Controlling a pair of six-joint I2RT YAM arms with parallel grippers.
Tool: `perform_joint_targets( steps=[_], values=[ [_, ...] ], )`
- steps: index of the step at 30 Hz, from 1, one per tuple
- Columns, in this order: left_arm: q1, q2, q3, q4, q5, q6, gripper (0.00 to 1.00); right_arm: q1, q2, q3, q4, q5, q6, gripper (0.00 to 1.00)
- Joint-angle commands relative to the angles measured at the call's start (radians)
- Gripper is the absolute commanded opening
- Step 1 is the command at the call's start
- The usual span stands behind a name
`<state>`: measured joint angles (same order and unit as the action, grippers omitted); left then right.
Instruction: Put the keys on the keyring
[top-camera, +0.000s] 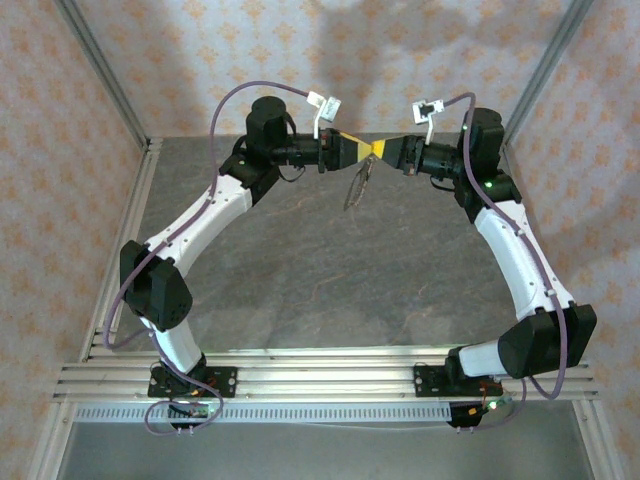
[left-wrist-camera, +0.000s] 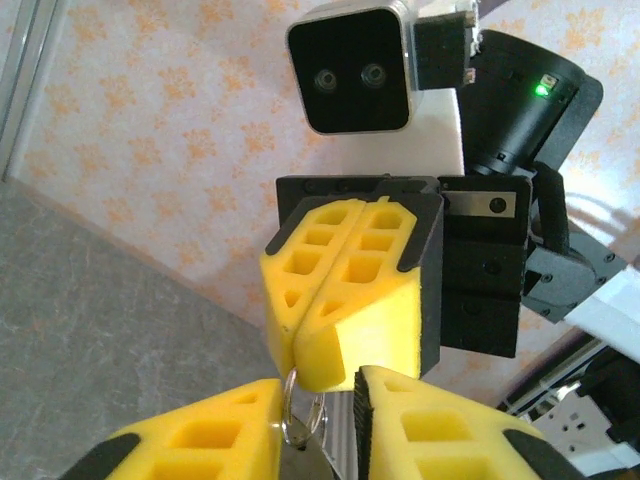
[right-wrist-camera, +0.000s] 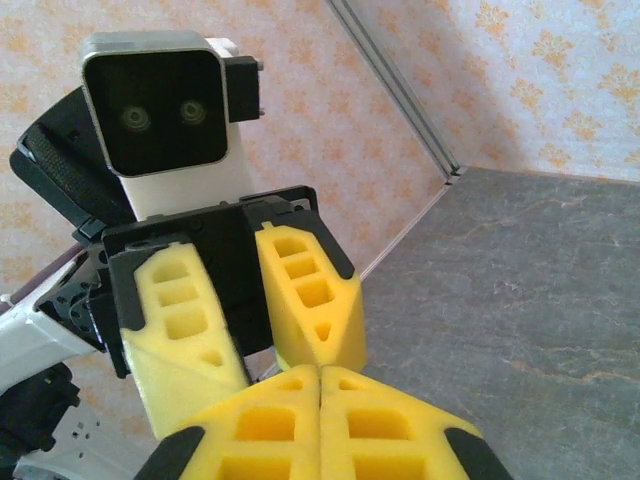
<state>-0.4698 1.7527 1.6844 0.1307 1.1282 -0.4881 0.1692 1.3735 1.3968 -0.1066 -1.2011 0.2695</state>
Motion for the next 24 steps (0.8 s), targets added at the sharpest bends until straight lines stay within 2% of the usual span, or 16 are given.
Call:
perform_joint_targets(
  steps=[1,3,16,19,24],
  values=[
    [-0.016,-0.019,0.009,0.033,0.056,0.024,0.2,-0.001,0.007,0.001,0.091,-0.014,0.024,0.0],
    [-0.019,-0.02,0.012,0.027,0.059,0.032,0.14,-0.001,0.009,0.0,0.092,-0.014,0.028,0.0],
    [-0.042,-0.001,0.054,-0.035,0.049,0.069,0.05,-0.001,0.013,-0.016,0.095,-0.015,0.034,0.0],
    [-0.049,0.004,0.068,-0.074,0.054,0.096,0.08,-0.002,0.019,-0.015,0.107,-0.015,0.049,0.0],
    [-0.058,0.009,0.083,-0.116,0.054,0.123,0.2,-0.002,0.026,-0.012,0.109,-0.017,0.053,0.0]
  ],
)
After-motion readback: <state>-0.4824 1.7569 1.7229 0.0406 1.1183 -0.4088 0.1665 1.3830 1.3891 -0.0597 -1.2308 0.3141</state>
